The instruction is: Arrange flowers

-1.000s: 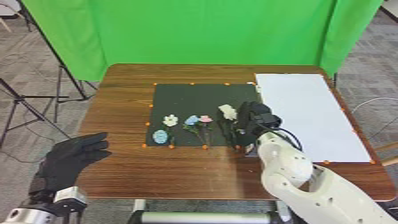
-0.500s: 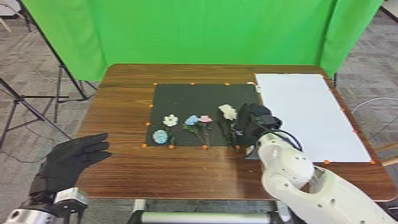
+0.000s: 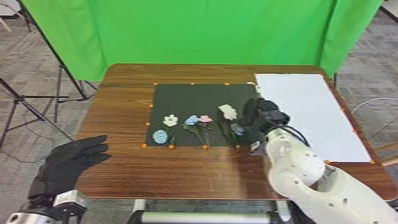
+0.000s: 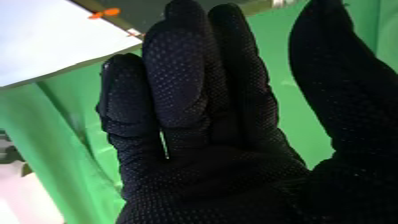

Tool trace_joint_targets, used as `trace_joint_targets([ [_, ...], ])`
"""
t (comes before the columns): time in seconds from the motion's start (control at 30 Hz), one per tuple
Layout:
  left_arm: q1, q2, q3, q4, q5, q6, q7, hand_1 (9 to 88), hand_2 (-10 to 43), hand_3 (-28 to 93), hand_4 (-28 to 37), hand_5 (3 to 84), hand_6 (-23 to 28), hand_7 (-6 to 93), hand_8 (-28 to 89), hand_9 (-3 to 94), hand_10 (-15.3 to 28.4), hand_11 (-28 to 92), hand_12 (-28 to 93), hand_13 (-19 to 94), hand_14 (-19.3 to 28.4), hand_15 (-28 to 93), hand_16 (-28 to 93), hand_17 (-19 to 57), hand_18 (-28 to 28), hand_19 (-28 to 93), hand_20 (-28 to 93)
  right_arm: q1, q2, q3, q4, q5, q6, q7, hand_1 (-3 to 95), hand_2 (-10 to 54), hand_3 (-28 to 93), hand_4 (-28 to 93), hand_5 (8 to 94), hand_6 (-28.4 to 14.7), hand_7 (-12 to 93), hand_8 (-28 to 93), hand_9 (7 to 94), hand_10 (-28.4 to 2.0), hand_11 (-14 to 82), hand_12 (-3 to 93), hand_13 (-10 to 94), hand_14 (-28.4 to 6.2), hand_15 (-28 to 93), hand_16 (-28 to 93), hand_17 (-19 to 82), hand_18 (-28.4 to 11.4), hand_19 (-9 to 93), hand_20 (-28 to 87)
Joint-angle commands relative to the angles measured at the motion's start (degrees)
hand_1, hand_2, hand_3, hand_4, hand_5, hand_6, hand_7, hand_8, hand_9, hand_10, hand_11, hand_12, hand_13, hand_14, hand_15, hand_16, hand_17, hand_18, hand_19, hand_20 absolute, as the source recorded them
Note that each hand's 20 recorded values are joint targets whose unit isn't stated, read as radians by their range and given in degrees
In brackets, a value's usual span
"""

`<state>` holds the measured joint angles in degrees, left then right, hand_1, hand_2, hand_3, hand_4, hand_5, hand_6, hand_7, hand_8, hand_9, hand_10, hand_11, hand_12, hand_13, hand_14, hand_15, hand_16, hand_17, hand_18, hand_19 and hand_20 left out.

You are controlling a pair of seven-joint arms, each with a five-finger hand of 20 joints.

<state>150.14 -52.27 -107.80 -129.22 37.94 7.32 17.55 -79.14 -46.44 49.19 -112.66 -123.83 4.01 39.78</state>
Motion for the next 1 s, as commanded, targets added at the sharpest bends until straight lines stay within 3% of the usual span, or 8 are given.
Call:
trace_joint_targets([
  [0.03, 3.47, 1.77, -0.01, -1.02, -1.42, 4.05, 4.26, 27.4, 5.2, 79, -15.8, 54.3, 16.0, 16.2, -8, 48.2, 24.2, 35, 12, 39, 28.4, 69, -13, 0.3, 28.4, 59, 49, -12.67, -5.01, 16.76, -7.65, 12.27, -5.13, -8.63, 33.8, -4.2, 83, -25, 61.0, -6.9, 25, -12, 63.9, -18.3, 25.5, 17.5, 66, -12.1, 68, 17, 43, -18.9, 93, 11],
  [0.1, 3.36, 2.02, 0.22, -1.22, -1.46, 5.06, 4.36, 27.4, 5.2, 79, -15.9, 54.3, 16.0, 16.2, -8, 48.2, 24.1, 35, 12, 38, 28.4, 69, -13, -0.2, 28.3, 58, 48, -15.83, -7.56, 21.49, -9.43, 18.42, -7.74, -10.56, 33.0, -2.3, 83, -25, 60.2, -6.7, 25, -12, 63.1, -17.9, 25.6, 17.5, 64, -12.4, 68, 17, 40, -19.1, 92, 7],
  [0.17, 3.27, 0.79, -0.63, -1.54, 0.93, 4.35, 1.91, 27.3, 5.0, 80, -16.2, 54.3, 16.0, 16.6, -8, 47.7, 24.0, 35, 12, 35, 28.4, 67, -13, -2.3, 27.9, 55, 45, -19.17, -9.64, 24.66, -10.45, 24.31, -6.23, -12.85, 31.5, -0.2, 84, -25, 58.9, -6.6, 25, -12, 60.9, -18.1, 24.8, 17.5, 60, -13.2, 66, 16, 37, -19.0, 90, 4],
  [0.27, 3.14, 0.33, -0.77, -1.92, 2.66, 5.04, 0.77, 27.1, 4.8, 80, -16.3, 54.0, 15.7, 16.6, -8, 46.6, 23.7, 35, 12, 33, 28.4, 65, -14, -4.1, 27.5, 52, 42, -22.00, -12.29, 27.60, -10.72, 29.50, -5.71, -15.65, 28.3, 2.9, 84, -26, 55.8, -6.5, 24, -12, 57.6, -18.8, 22.7, 17.2, 56, -15.0, 61, 14, 32, -19.0, 85, 0],
  [0.53, -0.83, 0.11, 1.50, -1.19, 2.51, 5.08, -0.27, 26.9, 4.5, 81, -16.7, 52.9, 15.2, 16.9, -9, 44.2, 23.1, 34, 11, 30, 28.4, 62, -12, -6.2, 27.0, 53, 31, -24.11, -15.90, 29.90, -8.68, 41.06, -5.60, -21.21, 24.9, 4.3, 86, -27, 50.7, -6.2, 21, -13, 49.8, -17.8, 15.2, 15.7, 45, -17.5, 46, 10, 22, -20.2, 71, -1],
  [0.67, -1.43, 0.19, 2.21, -1.19, 2.34, 5.87, 0.18, 26.9, 4.3, 81, -16.9, 51.8, 14.7, 16.6, -9, 42.3, 22.6, 32, 11, 29, 28.2, 61, -12, -6.7, 26.8, 53, 29, -24.92, -16.04, 30.13, -8.71, 41.60, -4.36, -21.29, 24.4, 4.8, 87, -27, 48.7, -5.8, 20, -13, 47.6, -17.4, 13.3, 15.4, 42, -18.0, 42, 10, 19, -20.4, 67, 0],
  [0.83, -1.39, 0.38, 3.24, -1.47, 1.33, 8.36, 2.57, 26.9, 4.3, 81, -17.0, 51.1, 14.4, 16.9, -9, 41.4, 22.3, 32, 11, 28, 28.1, 61, -12, -7.1, 26.6, 54, 27, -24.53, -16.33, 30.48, -8.82, 41.21, -4.80, -21.34, 24.2, 4.9, 87, -27, 48.4, -5.6, 21, -13, 47.5, -17.3, 13.5, 15.7, 41, -18.2, 41, 11, 19, -20.5, 66, 2],
  [1.0, -1.98, 0.98, 4.29, -1.02, 0.78, 8.78, 4.14, 26.9, 4.2, 81, -17.1, 50.5, 14.2, 17.1, -9, 41.5, 22.4, 32, 11, 28, 28.2, 61, -12, -7.3, 26.5, 55, 25, -24.00, -15.90, 29.50, -8.82, 41.35, -3.05, -21.75, 24.4, 5.0, 87, -27, 48.2, -5.3, 21, -13, 47.9, -17.0, 14.0, 15.8, 42, -17.9, 42, 12, 19, -20.6, 66, 3],
])
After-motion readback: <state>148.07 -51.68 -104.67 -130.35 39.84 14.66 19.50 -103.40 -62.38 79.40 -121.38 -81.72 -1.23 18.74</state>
